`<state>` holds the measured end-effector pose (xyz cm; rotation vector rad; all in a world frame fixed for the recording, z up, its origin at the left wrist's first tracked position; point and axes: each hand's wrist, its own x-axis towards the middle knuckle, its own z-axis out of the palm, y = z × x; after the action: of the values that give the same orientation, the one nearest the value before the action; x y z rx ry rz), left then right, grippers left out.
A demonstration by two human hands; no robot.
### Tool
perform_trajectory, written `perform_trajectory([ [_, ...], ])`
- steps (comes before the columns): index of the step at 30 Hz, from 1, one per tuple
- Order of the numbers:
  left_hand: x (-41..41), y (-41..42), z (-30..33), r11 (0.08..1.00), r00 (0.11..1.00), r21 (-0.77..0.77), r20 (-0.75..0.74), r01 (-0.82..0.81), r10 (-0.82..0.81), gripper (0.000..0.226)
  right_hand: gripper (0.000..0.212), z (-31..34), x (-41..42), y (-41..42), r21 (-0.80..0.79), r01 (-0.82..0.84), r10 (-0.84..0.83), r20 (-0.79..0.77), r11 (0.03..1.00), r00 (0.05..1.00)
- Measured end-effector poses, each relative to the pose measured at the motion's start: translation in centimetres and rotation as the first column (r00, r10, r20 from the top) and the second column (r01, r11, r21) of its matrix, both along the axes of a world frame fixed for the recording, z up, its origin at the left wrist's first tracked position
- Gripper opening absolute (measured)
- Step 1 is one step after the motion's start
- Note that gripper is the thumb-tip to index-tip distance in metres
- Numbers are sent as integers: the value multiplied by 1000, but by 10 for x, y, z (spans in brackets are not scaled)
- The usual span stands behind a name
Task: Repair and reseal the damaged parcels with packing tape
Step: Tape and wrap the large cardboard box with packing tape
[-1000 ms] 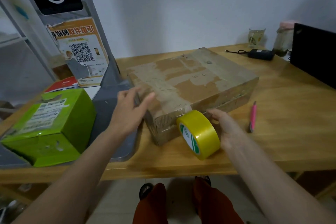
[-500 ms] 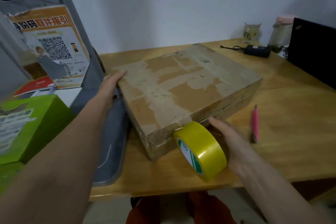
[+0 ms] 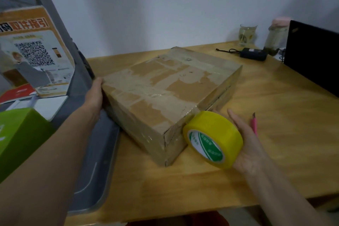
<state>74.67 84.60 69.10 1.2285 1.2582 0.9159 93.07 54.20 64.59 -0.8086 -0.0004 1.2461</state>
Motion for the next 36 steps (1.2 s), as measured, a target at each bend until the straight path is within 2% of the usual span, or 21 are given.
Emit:
perform_trajectory([
  [3,-4,-2,0,1000,1000,-6,-17,-7,7,46,61,5,1,0,99,39,-32,-72,994,997],
  [5,-8,-2,2,999,998,-22,-54,-32,31,55,77,10,4,-2,265,53,-33,-77,963,996],
  [8,-13,-16,11,999,991,-40,-134,-33,27,60,91,27,9,-5,526,-49,30,45,849,999],
  [10,-15,-34,18,999,985,-27,-170,-26,21,45,100,42,11,-5,606,-91,13,132,790,991],
  [12,-15,-52,22,998,974,-36,-219,51,-58,33,100,64,12,-7,590,-85,-81,250,803,965],
  [15,-15,-82,21,980,923,-42,-331,196,-199,26,88,96,12,-8,448,-40,-204,483,893,852],
  [17,-21,-102,17,955,862,-7,-428,297,-272,27,73,117,10,-10,379,33,-257,559,925,788],
  [20,-37,-127,22,857,675,-39,-598,514,-432,22,48,146,14,-11,289,202,-336,552,936,763],
  [22,-48,-140,33,766,506,-117,-687,632,-522,20,44,163,10,-9,232,196,-300,622,953,724],
  [23,-51,-143,42,734,453,-80,-740,674,-497,23,38,171,4,-8,204,167,-262,664,965,700],
  [24,-53,-144,53,715,483,41,-763,698,-429,26,25,178,-3,-5,179,134,-222,705,975,674],
  [25,-54,-149,69,715,611,195,-691,672,-386,32,12,184,-10,-2,157,100,-184,739,983,648],
  [26,-53,-156,88,711,745,326,-526,623,-410,45,7,189,-18,2,136,68,-149,769,988,621],
  [27,-50,-163,108,686,808,429,-340,588,-481,58,10,195,-28,5,113,46,-118,800,993,588],
  [28,-46,-167,127,647,807,505,-204,571,-554,69,11,201,-37,9,91,24,-89,832,996,548],
  [30,-33,-166,152,571,775,596,-146,565,-614,85,8,209,-51,19,59,-6,-49,879,998,474],
  [31,-28,-165,161,540,765,616,-169,574,-621,90,7,212,-57,23,47,-5,-40,899,999,435],
  [34,-21,-149,173,481,734,590,-316,649,-601,100,21,213,-68,35,17,39,-28,954,999,299],
  [36,-27,-139,177,459,693,539,-395,707,-603,107,15,216,-73,38,27,22,-31,983,999,179],
])
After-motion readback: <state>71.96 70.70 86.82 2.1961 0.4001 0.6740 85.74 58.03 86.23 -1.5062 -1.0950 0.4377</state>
